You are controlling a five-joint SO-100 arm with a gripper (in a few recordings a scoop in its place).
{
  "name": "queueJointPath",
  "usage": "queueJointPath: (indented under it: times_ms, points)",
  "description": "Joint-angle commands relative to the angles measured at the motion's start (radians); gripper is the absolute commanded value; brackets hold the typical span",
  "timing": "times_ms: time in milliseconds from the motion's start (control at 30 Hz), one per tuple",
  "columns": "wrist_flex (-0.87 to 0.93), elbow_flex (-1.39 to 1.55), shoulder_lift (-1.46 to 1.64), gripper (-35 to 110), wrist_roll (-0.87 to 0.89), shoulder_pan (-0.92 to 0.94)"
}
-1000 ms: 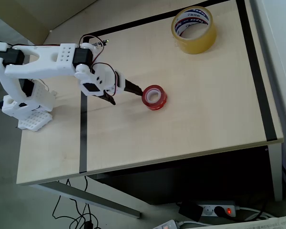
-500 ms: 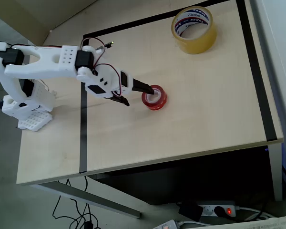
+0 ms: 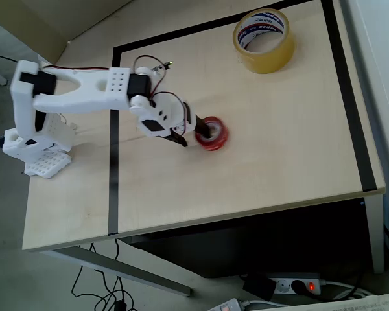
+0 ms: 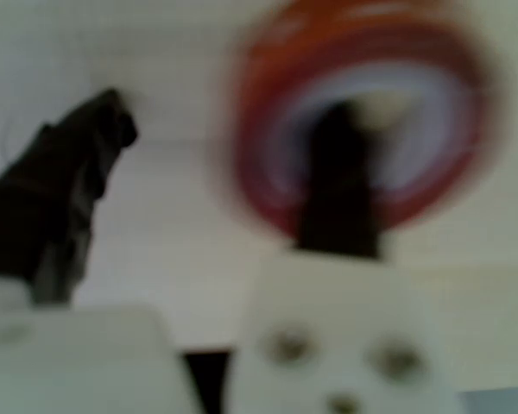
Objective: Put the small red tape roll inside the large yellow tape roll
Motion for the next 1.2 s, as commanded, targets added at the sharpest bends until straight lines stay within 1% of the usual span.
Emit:
queueJointPath:
  times_ms: [0, 133, 267, 467, 600, 767, 800, 933, 1167]
  points:
    - [0.092, -0.097, -0.021, 0, -0.035, 0.0]
    - [0.129, -0.106, 0.114, 0, -0.04, -0.006]
    - [0.118, -0.126, 0.324, 0, -0.04, -0.029]
    - [0.12, -0.39, 0.46, 0, -0.032, -0.1]
    - [0.114, -0.646, 0.417, 0, -0.015, -0.15]
    - [0.103, -1.092, 0.196, 0, 0.018, -0.201]
    - [0.081, -1.134, 0.167, 0, 0.023, -0.212]
    - [-0.055, -1.094, 0.152, 0, 0.069, -0.245]
    - [-0.207, -1.092, 0.018, 0, 0.103, -0.31]
